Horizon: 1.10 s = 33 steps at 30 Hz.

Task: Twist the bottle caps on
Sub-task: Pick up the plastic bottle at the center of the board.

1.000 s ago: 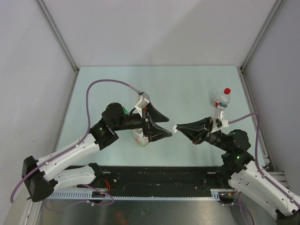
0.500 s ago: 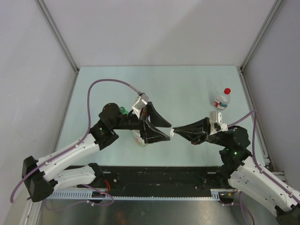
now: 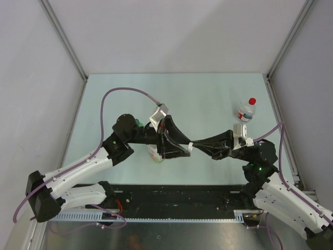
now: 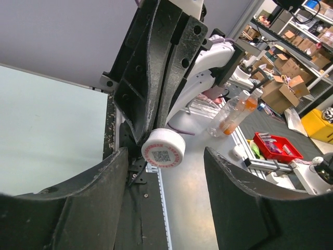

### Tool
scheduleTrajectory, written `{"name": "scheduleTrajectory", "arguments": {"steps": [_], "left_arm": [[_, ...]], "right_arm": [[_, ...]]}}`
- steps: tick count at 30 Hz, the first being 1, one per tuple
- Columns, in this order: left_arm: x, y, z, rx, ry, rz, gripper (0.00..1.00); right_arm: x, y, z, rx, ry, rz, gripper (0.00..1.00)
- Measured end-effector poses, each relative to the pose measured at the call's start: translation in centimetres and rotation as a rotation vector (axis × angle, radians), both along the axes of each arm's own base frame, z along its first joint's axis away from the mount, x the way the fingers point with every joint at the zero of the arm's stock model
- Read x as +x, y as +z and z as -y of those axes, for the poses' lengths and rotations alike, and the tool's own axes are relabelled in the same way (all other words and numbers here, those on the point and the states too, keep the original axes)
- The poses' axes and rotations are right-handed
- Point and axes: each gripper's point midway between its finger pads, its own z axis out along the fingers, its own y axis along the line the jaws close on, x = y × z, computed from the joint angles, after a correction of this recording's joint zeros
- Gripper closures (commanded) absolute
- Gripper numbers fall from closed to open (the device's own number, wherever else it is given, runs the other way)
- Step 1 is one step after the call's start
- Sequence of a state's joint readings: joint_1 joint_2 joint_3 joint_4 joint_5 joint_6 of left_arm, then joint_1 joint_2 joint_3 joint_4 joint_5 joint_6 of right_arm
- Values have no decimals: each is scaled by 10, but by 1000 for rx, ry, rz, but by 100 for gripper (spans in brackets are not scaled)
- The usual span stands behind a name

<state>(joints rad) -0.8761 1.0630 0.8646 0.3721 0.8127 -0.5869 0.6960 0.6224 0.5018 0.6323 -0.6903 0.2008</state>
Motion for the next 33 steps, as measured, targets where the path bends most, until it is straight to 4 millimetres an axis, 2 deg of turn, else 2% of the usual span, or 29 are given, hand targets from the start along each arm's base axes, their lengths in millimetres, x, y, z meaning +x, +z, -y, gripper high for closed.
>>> {"name": "scheduleTrajectory", "arguments": {"steps": [16, 30, 33], "left_arm": [[-8, 4, 0, -6, -36, 10, 55], [-6, 4, 1, -7, -18, 6, 63], [-6, 6, 0, -11, -16, 9, 68]], "right_arm": [[-7, 6, -5, -33, 51, 62, 99], [-5, 6, -5, -80, 32, 74, 91], [-4, 7, -5, -83, 30, 78, 90]]}}
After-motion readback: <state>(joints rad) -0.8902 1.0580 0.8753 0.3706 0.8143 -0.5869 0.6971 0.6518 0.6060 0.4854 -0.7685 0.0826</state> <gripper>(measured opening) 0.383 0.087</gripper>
